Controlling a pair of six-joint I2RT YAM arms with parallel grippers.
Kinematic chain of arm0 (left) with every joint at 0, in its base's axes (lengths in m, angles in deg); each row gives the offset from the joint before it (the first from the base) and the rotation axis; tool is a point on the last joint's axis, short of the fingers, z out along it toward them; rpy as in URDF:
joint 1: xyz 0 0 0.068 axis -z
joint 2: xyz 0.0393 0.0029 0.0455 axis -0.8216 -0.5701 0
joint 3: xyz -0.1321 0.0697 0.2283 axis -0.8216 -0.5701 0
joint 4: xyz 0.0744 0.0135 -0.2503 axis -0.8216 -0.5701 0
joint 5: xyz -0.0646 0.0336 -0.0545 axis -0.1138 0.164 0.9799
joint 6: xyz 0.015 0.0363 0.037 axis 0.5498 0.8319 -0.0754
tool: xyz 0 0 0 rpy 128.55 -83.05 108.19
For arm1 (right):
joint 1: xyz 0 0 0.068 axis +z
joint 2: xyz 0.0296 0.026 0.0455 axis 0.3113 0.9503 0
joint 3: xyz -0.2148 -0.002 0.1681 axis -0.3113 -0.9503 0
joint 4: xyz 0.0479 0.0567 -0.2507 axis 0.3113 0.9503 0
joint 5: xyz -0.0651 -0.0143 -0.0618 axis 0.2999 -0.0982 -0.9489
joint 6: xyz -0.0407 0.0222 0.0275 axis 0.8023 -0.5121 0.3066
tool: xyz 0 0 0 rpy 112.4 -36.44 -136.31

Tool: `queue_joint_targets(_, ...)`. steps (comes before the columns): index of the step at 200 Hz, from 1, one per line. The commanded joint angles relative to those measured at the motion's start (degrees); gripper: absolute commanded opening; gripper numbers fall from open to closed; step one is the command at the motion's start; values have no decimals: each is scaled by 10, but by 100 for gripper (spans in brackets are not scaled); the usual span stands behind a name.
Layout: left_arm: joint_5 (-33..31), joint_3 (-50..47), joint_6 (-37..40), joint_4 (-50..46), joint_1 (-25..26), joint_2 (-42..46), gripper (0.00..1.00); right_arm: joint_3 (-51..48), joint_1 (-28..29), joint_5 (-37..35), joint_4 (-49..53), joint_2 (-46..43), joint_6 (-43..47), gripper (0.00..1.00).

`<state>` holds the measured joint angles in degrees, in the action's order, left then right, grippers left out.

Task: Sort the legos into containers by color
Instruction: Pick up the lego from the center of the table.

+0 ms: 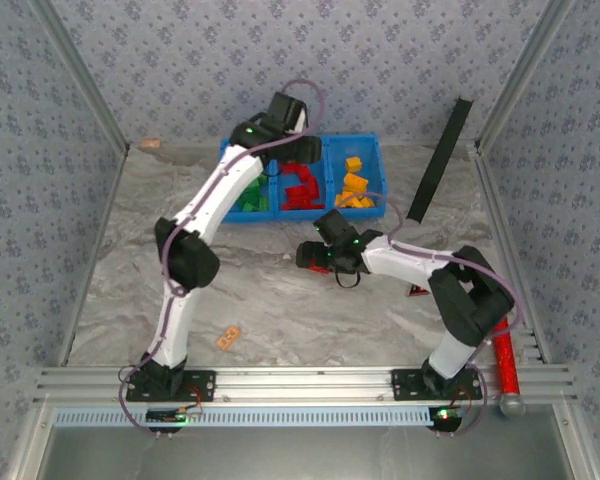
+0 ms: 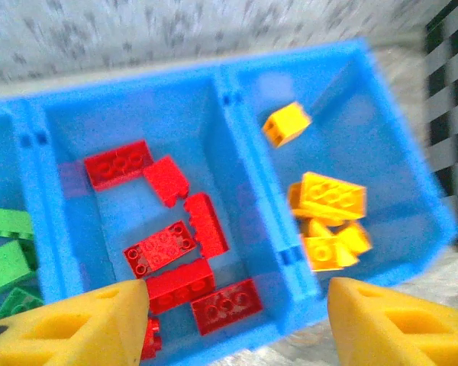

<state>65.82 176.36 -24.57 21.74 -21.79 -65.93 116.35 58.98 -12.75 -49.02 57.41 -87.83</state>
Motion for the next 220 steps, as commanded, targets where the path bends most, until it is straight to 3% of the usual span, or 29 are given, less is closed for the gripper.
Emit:
queue_joint_targets(1, 8, -13, 37, 5, 2, 75, 65, 34, 9, -24, 35, 31, 4, 95)
queue_joint_targets(47, -14, -36, 72, -25, 1, 164, 67, 53, 13, -50, 55, 68, -8, 93)
queue_joint_targets(103, -57, -270, 82, 44, 2, 336, 69, 89, 18, -80, 82, 117, 0, 86)
queue_joint_targets(133, -104, -390, 99, 35, -12, 407, 72, 116, 18, -79, 88, 139, 16, 74)
queue_joint_targets(175, -113, -523, 80, 7, -24, 530, 73, 122, 10, -45, 87, 151, 36, 51)
queue_joint_targets(191, -104, -569, 68, -10, -26, 577, 73, 132, 9, -58, 123, 129, 45, 47)
queue_joint_targets(220, -82, -652, 45, -53, -25, 654, 73, 198, -7, -78, 182, 71, 150, 47)
